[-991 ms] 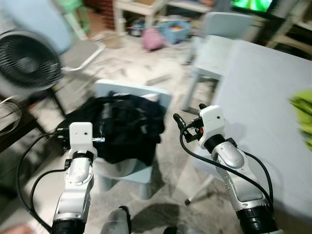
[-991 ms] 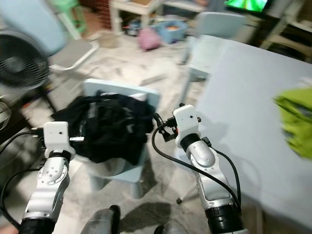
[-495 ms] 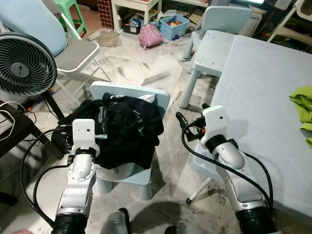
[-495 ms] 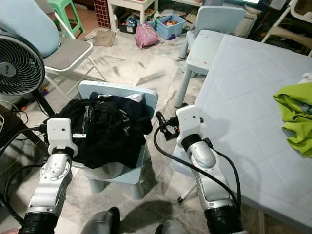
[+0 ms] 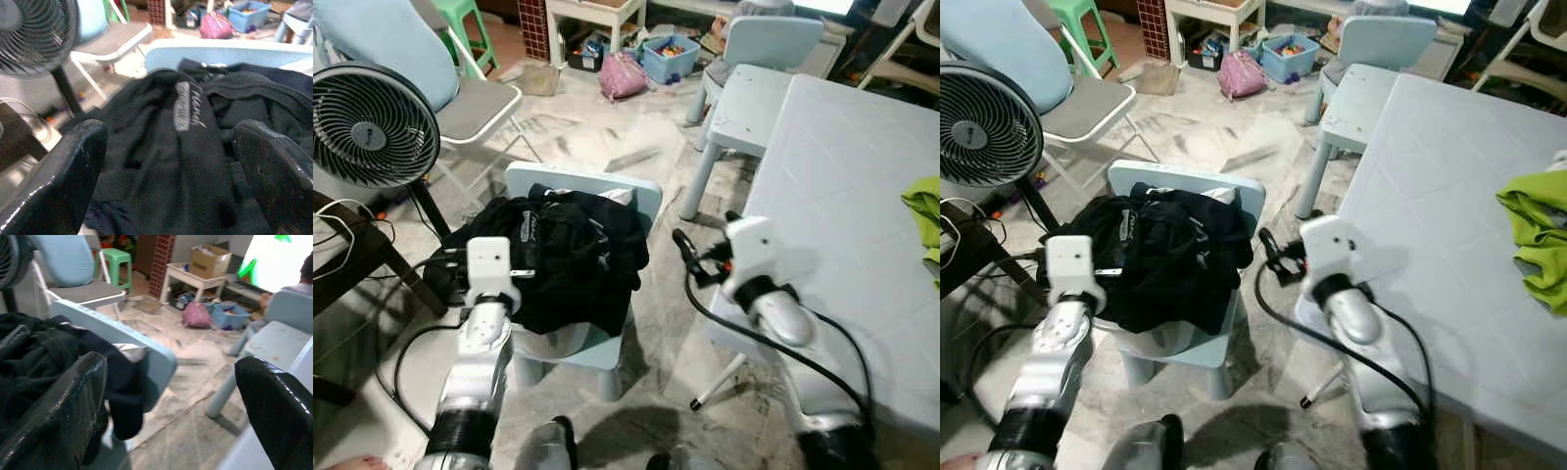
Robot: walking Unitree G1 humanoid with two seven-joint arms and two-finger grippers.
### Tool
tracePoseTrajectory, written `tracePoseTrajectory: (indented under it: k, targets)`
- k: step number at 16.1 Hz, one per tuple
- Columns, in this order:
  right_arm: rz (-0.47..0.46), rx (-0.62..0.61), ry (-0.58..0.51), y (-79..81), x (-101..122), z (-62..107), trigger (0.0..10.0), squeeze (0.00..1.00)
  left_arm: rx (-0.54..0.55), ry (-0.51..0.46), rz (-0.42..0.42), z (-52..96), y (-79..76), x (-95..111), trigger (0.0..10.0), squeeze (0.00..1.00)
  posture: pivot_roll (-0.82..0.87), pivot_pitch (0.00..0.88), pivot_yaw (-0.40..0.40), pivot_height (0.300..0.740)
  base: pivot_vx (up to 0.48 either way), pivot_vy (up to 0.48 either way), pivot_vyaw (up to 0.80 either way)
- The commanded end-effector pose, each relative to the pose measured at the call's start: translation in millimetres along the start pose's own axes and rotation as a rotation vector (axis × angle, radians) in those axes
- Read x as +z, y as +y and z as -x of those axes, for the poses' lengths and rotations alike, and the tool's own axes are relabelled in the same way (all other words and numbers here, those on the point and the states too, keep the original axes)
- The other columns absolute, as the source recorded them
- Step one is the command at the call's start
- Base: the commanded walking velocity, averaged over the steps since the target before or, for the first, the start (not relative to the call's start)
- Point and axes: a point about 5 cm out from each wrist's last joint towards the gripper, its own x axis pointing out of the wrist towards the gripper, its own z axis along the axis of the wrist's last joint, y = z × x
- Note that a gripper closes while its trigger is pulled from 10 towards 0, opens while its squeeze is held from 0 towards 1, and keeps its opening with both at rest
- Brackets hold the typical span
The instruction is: Hang hanger
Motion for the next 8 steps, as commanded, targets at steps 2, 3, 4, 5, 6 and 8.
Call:
tracePoseTrajectory:
  k: [2,3,4,5,6,8]
  targets:
    - [0.019,0.014,-0.020,-3.2,11,7.4,10.0,0.00,-0.016,0.044,0.029,-6.9,-3.3,-5,10.0,0.00,-0.10,0.138,-0.074,0.740,0.000,0.000,0.00]
    - [0.023,0.017,-0.022,-4.1,13,10.4,10.0,0.00,-0.021,0.057,0.039,-9.4,-4.1,-6,10.0,0.00,-0.10,0.138,-0.074,0.740,0.000,0.000,0.00]
    - [0.025,0.037,-0.030,-7.2,21,21.2,10.0,0.00,-0.058,0.067,0.059,-17.6,-10.7,-4,10.0,0.00,-0.14,0.150,-0.084,0.740,0.000,0.000,0.00]
    - [0.037,0.059,-0.038,-7.6,25,27.4,10.0,0.00,-0.082,0.056,0.071,-21.5,-18.6,1,10.0,0.00,-0.16,0.158,-0.086,0.740,0.000,0.000,0.00]
    - [0.039,0.062,-0.039,-7.1,25,28.3,10.0,0.00,-0.088,0.055,0.075,-22.1,-21.6,2,10.0,0.00,-0.16,0.159,-0.086,0.740,0.000,0.000,0.00]
    - [0.040,0.081,-0.034,-0.9,24,26.6,10.0,0.00,-0.125,0.154,0.174,-18.1,-42.8,-8,10.0,0.00,-0.15,0.164,-0.088,0.740,0.000,0.000,0.00]
